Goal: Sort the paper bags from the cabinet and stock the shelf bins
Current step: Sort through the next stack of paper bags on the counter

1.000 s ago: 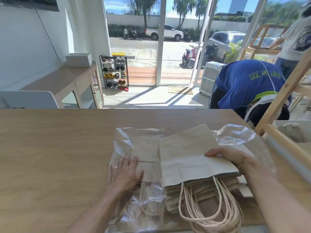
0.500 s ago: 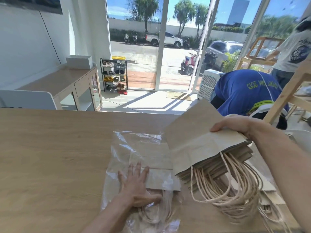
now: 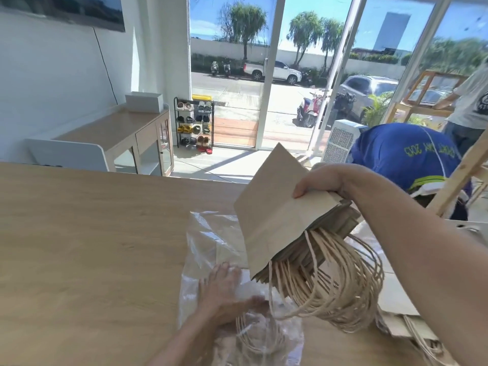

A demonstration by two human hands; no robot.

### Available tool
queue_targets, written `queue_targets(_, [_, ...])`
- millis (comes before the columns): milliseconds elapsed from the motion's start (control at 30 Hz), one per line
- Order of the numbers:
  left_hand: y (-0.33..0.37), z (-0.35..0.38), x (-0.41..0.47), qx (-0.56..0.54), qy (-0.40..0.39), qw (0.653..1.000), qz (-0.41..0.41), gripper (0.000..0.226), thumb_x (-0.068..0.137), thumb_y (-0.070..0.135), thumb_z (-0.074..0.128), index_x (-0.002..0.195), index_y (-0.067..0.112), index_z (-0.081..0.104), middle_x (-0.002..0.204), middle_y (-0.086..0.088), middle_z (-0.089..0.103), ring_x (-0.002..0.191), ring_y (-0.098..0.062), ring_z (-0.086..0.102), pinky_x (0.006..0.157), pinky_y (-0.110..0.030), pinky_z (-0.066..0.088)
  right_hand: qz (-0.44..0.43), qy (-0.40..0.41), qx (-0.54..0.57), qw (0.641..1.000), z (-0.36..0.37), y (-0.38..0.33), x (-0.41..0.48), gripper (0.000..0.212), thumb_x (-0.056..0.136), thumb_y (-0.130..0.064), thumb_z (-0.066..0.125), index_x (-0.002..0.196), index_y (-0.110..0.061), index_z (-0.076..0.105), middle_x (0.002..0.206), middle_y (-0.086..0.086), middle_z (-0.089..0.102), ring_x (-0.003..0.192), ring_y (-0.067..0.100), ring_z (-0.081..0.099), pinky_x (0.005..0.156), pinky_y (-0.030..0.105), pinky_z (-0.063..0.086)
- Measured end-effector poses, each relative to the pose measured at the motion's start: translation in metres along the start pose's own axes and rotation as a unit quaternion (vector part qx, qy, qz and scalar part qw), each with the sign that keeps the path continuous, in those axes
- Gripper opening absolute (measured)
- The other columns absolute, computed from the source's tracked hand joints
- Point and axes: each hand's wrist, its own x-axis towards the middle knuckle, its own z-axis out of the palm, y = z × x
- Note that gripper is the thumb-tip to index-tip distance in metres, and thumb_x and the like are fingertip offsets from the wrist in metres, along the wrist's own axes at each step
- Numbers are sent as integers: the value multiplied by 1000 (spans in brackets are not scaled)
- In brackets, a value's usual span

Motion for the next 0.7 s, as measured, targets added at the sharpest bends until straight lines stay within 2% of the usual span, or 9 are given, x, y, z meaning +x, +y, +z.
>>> queue_targets(67, [-10,-5,-3,-115,53,992,-2,77,82,65,57,146,29,35,158,0,26,145,-19,22,118,-43,21,10,3,-29,1000,18,1,5,15,82,-16,68,83,-5,58,80,13,64,72,28,63,72,36,53])
queue_targets(100, [-15,-8,-5,-179,69,981,-12,65,86,51,62,143,27,41,153,-1,38,140,-17,32,115,-38,28,15,2,-41,999,28,2,9,15,82,-16,68,86,-6,57,82,13,64,73,28,64,71,35,54])
queue_targets(167, [-23,-14,-10,-265,80,960,-34,54,89,29,63,140,24,45,142,-2,50,131,-16,44,108,-31,37,20,-3,-69,997,47,6,16,23,80,-15,67,98,-5,57,88,13,65,73,28,66,66,33,55])
queue_targets(233, [-26,-19,-13,-299,93,948,-49,49,91,19,59,139,22,48,140,0,52,130,-14,47,105,-26,39,18,3,-96,995,62,9,19,33,77,-17,68,106,-8,56,90,11,63,76,26,67,63,32,56])
queue_targets(367, [-19,-28,-12,-357,116,924,-66,41,93,21,56,134,21,53,137,2,55,127,-13,49,102,-27,40,10,21,-148,989,74,7,17,33,78,-26,67,104,-11,52,86,4,55,74,20,61,59,27,51])
queue_targets(467, [-3,-39,-11,-398,120,908,-55,38,96,27,55,133,20,55,133,4,58,121,-10,51,94,-23,39,-7,19,-158,987,78,4,15,33,78,-32,66,105,-14,56,102,5,61,88,21,64,77,28,53])
queue_targets(567, [18,-54,-12,-433,101,895,-31,36,97,34,53,132,22,55,127,8,58,113,-6,52,80,-14,39,-9,-12,-147,989,81,4,13,33,80,-39,64,101,-15,54,106,7,63,93,22,66,86,33,55])
queue_targets(600, [24,-60,-11,-441,95,892,-25,36,98,35,52,131,23,55,126,9,58,112,-5,52,80,-14,39,-7,-20,-137,990,82,5,13,37,81,-41,64,105,-14,55,109,8,63,95,24,67,88,36,55])
queue_targets(700, [37,-72,-9,-454,91,886,-13,37,97,39,50,131,26,55,127,10,60,115,-5,53,94,-25,42,-2,-16,-110,994,80,11,11,55,82,-55,60,116,-12,55,115,9,61,102,26,65,86,35,54])
